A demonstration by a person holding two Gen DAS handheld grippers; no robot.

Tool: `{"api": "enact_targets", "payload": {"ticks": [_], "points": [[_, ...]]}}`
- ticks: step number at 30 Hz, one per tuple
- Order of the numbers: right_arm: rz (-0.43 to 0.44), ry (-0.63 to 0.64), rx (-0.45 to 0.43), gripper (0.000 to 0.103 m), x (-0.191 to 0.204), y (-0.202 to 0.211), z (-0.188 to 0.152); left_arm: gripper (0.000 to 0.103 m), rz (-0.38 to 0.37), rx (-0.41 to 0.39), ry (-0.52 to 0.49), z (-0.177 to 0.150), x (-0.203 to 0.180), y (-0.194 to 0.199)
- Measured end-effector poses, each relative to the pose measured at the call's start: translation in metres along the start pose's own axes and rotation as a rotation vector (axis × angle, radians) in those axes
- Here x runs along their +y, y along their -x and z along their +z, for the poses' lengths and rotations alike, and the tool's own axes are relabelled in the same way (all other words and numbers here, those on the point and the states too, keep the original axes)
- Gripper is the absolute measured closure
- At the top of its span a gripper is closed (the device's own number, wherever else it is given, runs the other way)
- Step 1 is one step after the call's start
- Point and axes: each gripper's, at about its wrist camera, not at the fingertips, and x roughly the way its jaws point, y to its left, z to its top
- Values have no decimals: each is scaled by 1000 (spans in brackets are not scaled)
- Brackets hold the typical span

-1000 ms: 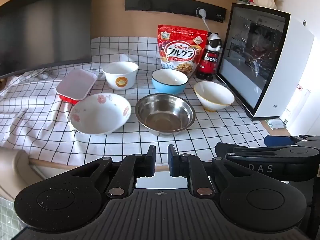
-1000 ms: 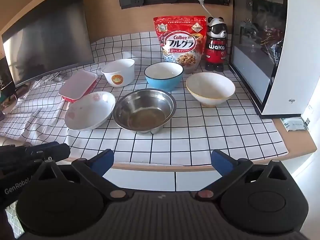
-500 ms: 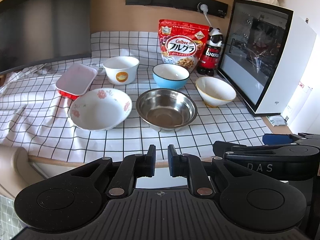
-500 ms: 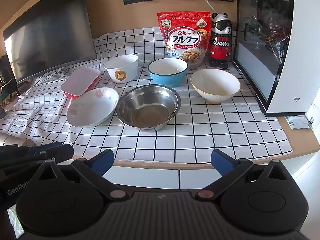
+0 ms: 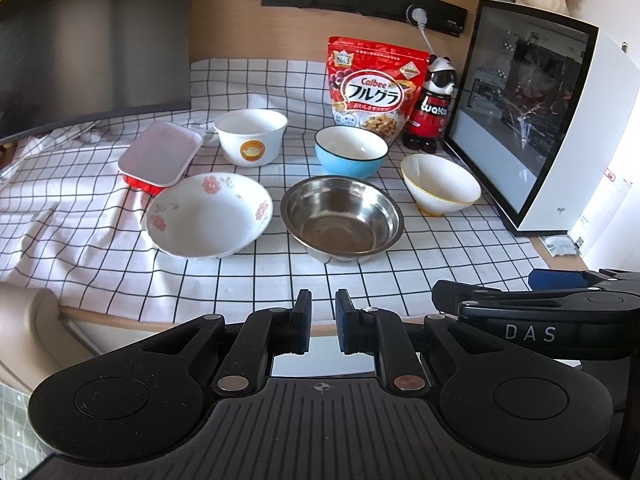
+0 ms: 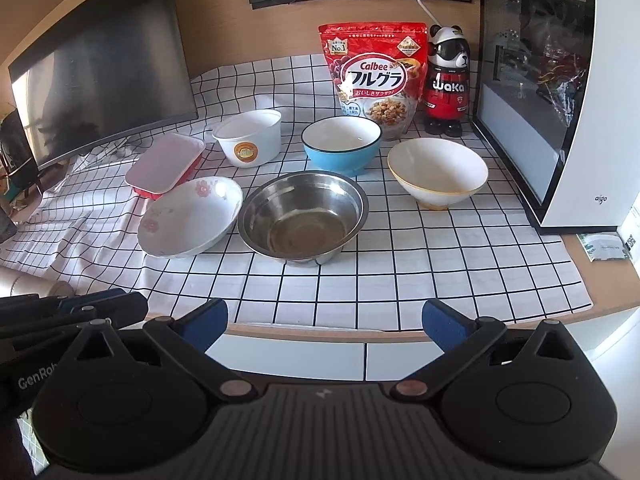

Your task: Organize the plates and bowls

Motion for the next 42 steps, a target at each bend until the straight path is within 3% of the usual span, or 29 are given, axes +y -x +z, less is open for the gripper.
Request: {"api": "enact_targets", "payload": {"ticks": [42], "points": [[3,-7,16,0,4,-3,-3,88,1,19,23,-3,6,-3]]}}
